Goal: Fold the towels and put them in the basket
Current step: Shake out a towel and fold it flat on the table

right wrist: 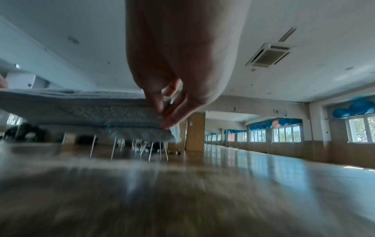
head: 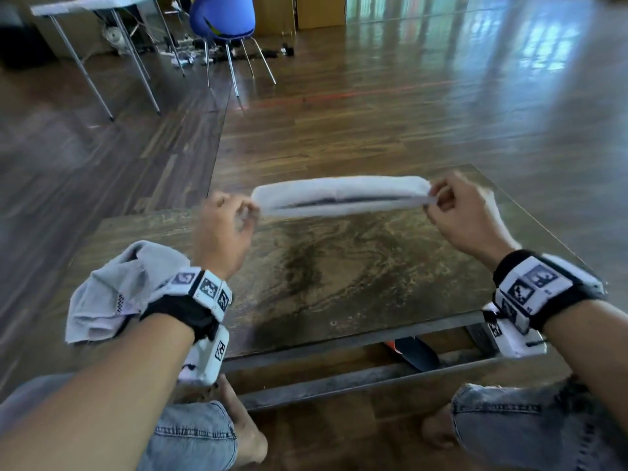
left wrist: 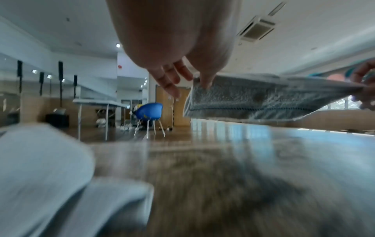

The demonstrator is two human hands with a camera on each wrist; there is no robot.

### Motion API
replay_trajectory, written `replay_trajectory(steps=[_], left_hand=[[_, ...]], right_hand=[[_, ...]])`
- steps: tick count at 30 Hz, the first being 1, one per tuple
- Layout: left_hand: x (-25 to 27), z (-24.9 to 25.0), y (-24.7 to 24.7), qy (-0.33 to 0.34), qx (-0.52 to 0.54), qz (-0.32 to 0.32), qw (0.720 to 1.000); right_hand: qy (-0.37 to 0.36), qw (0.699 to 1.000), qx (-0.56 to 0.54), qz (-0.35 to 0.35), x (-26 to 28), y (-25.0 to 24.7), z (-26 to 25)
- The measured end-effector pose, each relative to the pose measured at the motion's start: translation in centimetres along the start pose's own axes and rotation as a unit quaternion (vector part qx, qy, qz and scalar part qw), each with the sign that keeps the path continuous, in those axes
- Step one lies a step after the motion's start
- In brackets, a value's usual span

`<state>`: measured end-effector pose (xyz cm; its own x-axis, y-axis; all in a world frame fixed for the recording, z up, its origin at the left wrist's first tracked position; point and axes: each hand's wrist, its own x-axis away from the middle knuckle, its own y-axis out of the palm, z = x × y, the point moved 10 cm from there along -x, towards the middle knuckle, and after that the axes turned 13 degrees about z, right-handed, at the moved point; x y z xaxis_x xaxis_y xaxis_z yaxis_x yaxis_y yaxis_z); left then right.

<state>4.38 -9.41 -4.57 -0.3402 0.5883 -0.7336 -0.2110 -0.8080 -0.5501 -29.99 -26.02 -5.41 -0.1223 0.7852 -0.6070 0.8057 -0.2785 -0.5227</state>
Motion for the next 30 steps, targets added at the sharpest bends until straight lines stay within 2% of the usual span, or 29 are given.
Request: replay_trajectory(steps=[1,3,4,5,7,10,13,18,21,26,30], left_hand=[[1.6,-0.8,0.9,-0.020,0.003,-0.033,0.999],[5.6,-3.0,3.7,-0.088,-0.009,-0.146,0.985],[7.6,-4.0,4.9,-0.128,-0.012,-0.198,0.972],[9.2,-4.7,5.7,-0.165,-0.007,-0.220,0.961],[10.6,-5.7,6.1,-0.220,0.000,-0.201,0.954],[10.7,-6.0,6.1,-0.248,-0.057,-0.175,0.951],[10.1,-5.4,6.1,-0.247,-0.118,-0.185,0.944],[9.5,-5.4,5.9,-0.299,-0.139,-0.216,0.919],[8.5,-5.4,4.9,-0.326,-0.126,-0.184,0.919],[7.0,-5.3,2.8,-0.333,-0.101,-0.113,0.931],[7.7,-5.8,2.6,-0.370,-0.089,-0.099,0.919]], right_hand=[[0.014,0.998,0.021,-0.051,1.6,1.0,1.2],[0.067,0.980,0.063,-0.177,5.4,3.4,4.2],[0.094,0.970,0.078,-0.211,7.1,4.0,5.5],[0.114,0.967,0.089,-0.211,8.1,4.2,6.6],[0.133,0.973,0.103,-0.157,9.0,3.6,7.6],[0.162,0.974,0.111,-0.113,9.5,3.7,8.1],[0.186,0.968,0.120,-0.115,9.3,4.3,8.0],[0.219,0.960,0.132,-0.117,9.0,4.2,7.8],[0.245,0.958,0.109,-0.106,8.5,3.6,8.0],[0.249,0.964,0.070,-0.064,7.0,2.8,7.8],[0.297,0.949,0.032,-0.097,7.6,3.7,8.5]])
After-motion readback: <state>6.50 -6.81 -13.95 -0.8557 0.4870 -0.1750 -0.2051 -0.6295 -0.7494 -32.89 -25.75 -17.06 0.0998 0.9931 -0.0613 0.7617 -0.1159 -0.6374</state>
